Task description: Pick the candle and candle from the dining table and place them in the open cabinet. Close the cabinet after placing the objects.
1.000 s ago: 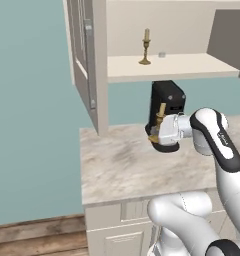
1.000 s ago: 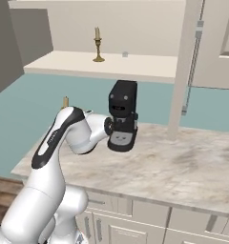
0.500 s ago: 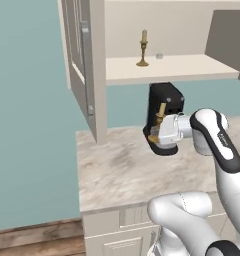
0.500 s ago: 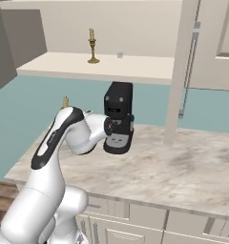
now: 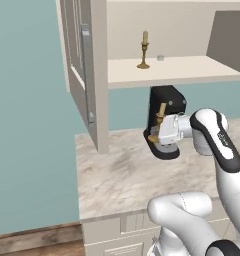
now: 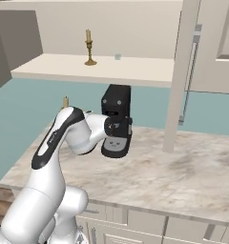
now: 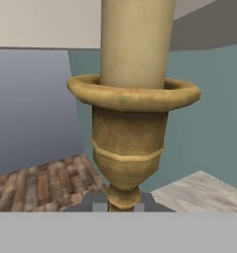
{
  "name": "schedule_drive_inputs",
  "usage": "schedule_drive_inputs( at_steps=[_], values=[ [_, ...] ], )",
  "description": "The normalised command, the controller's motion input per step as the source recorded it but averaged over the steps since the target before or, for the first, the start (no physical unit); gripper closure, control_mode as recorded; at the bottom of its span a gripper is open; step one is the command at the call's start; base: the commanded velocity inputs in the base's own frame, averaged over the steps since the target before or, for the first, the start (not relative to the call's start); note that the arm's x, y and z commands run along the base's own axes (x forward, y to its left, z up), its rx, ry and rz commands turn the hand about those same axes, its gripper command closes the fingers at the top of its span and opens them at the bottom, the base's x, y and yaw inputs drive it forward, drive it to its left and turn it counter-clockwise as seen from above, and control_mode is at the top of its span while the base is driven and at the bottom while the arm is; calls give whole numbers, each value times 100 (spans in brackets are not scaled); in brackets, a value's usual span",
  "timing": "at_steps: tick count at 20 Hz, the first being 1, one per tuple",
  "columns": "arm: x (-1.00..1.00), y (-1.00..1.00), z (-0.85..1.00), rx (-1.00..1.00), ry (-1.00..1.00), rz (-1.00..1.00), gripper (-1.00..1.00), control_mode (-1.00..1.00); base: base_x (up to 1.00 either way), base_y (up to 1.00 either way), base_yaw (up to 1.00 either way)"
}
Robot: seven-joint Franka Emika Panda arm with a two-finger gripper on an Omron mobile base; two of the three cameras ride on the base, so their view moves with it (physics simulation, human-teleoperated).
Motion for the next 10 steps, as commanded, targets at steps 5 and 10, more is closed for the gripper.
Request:
schedule_drive_inputs(
  at_steps=[5, 10],
  values=[
    [0, 0, 0, 0, 0, 0, 100, 100, 44, -4, -1],
    [0, 0, 0, 0, 0, 0, 100, 100, 0, 0, 0]
  ],
)
